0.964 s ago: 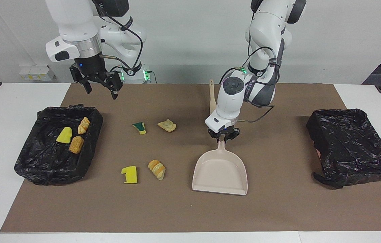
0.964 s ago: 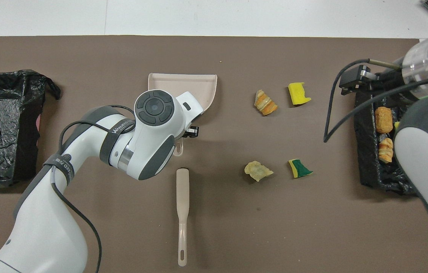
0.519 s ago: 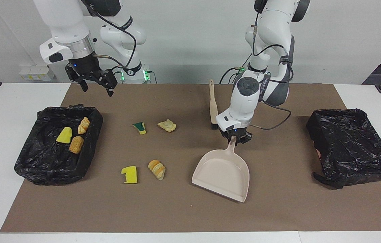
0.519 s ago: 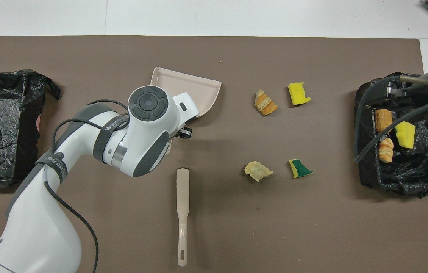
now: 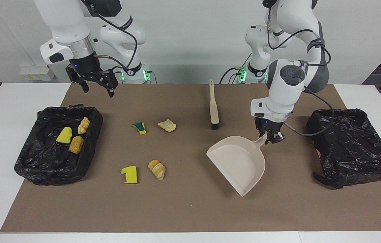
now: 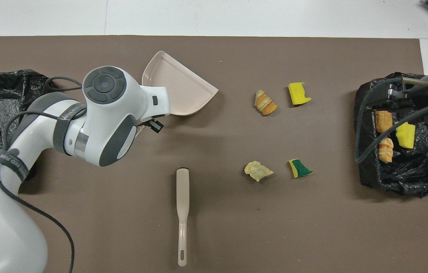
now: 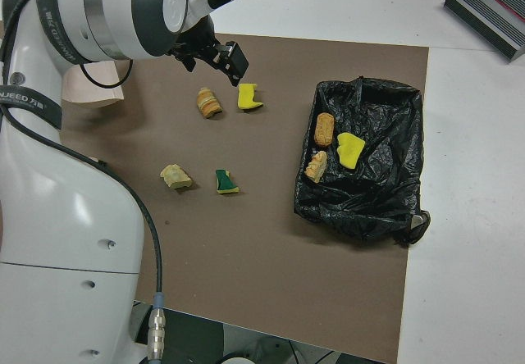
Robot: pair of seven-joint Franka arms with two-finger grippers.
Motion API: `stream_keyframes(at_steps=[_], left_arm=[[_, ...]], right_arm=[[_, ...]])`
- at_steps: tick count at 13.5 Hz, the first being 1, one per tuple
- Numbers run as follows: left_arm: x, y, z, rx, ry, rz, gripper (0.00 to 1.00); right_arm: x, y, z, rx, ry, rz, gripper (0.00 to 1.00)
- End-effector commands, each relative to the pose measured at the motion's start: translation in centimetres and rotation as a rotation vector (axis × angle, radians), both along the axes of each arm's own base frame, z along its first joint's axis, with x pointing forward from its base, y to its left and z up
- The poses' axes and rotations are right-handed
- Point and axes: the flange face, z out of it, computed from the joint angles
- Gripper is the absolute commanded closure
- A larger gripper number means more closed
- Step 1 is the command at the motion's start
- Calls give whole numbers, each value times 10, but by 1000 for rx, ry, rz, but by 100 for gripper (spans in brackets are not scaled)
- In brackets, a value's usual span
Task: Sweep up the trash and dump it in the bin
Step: 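Drag the dustpan toward the left trash bag with the left gripper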
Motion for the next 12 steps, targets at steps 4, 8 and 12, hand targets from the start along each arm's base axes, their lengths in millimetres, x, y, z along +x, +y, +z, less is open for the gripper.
stream_keyframes(at_steps=[4,8,12], left_arm=[[4,53,-2,87,27,-279,100],[10,105,-8,103,30,-247,100],[2,148,-21,101,7,-256,100]], right_arm=[[-6,-8,5,20,-23,11,0],[-7,-5,6,19,-26,5,0],[-12,17,5,21,-39,22,0]])
